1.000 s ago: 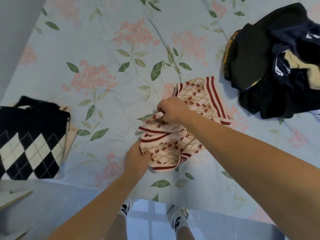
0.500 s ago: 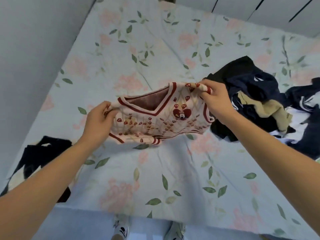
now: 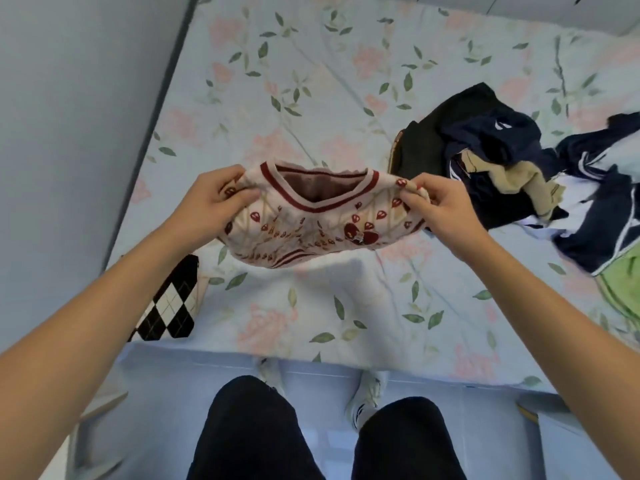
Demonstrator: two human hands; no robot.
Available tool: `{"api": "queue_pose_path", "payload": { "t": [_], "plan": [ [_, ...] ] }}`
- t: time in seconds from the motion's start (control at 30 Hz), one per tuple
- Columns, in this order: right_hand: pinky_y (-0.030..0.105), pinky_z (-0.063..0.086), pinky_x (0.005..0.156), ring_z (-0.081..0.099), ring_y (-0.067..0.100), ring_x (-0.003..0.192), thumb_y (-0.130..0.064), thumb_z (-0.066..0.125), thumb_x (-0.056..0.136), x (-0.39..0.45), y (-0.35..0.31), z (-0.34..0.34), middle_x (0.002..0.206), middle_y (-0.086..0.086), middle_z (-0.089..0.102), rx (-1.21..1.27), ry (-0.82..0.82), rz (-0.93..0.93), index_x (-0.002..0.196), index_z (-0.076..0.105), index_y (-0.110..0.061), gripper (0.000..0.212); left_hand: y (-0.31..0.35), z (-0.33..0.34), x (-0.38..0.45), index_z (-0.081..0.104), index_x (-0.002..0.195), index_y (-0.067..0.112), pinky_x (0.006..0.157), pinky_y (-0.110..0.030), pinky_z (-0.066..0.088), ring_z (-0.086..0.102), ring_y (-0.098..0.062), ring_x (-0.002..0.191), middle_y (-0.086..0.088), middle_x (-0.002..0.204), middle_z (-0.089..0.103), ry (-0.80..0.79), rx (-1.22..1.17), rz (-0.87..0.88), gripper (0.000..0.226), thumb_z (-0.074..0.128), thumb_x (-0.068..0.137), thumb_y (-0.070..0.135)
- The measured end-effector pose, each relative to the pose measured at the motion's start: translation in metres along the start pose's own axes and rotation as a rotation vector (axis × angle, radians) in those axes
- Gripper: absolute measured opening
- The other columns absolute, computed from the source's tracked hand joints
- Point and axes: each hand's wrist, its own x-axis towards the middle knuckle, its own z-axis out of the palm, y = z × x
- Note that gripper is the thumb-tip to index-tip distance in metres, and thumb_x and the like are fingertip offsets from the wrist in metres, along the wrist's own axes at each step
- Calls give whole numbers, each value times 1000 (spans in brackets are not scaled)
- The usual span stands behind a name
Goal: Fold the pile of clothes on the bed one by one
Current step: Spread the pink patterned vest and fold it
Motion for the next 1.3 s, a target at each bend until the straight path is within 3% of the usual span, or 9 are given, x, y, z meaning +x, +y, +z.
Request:
{"api": "queue_pose_path", "payload": {
  "t": [0.23,0.37,0.43,0.5,0.6,0.8,1.0,1.17,1.3],
  "plan": [
    [33,46,69,59,12,74,-26,69,98,0,29,10,73,-2,65,76,82,71,86,73,-16,16,-14,-2,18,73,93,14,75,-20,49,68,-11,81,-2,86,73,-108,31,-59,6,73,95,20],
    [35,45,68,57,14,71,-30,69,99,45,90,38,73,14,64,11,93,136,84,71,-8,27,-70,37,75,73,93,14,80,-39,51,69,-21,86,-5,88,73,-135,172,-73,12,72,97,25],
    [39,51,70,62,17,75,-34,67,99,75,132,55,80,17,67,-55,113,182,91,71,-5,30,-107,66,108,73,104,14,87,-43,50,65,-30,101,-10,103,72,-88,303,-94,15,69,98,27],
    [48,57,85,67,23,96,-38,62,101,100,175,72,102,10,70,-180,121,246,118,68,-11,32,-141,100,131,62,135,18,99,-49,45,49,-36,126,-16,131,58,-14,565,-166,37,63,99,29],
    [49,43,109,46,37,132,-32,57,105,110,226,100,142,16,51,-572,0,241,149,46,-12,50,-171,160,123,40,153,18,106,-56,42,33,-38,140,-18,150,37,50,709,-213,61,59,96,25],
    [48,33,121,25,32,153,-26,55,103,84,270,148,167,6,30,-725,-414,114,161,35,-20,62,-179,302,-1,32,159,21,111,-46,44,38,-25,143,-6,158,37,-287,568,-148,65,54,100,37],
    [50,21,126,13,34,158,-34,52,103,111,309,134,172,7,19,-819,-457,131,164,25,-27,67,-170,412,-61,16,163,27,128,-43,15,11,-27,158,-6,172,11,-478,539,-132,78,58,100,43],
    [54,37,117,30,41,146,-39,68,88,133,322,133,163,15,27,-766,-291,-18,162,26,-20,87,-170,475,-57,44,144,20,100,-50,47,51,-32,123,-11,140,50,-282,655,-134,98,89,65,55],
    [54,30,121,28,36,148,-50,76,83,162,330,132,160,12,32,-646,-323,74,163,22,-25,100,-169,497,-40,54,134,20,84,-43,48,53,-26,107,-4,124,55,-92,662,-116,78,82,73,59]
  ]
}}
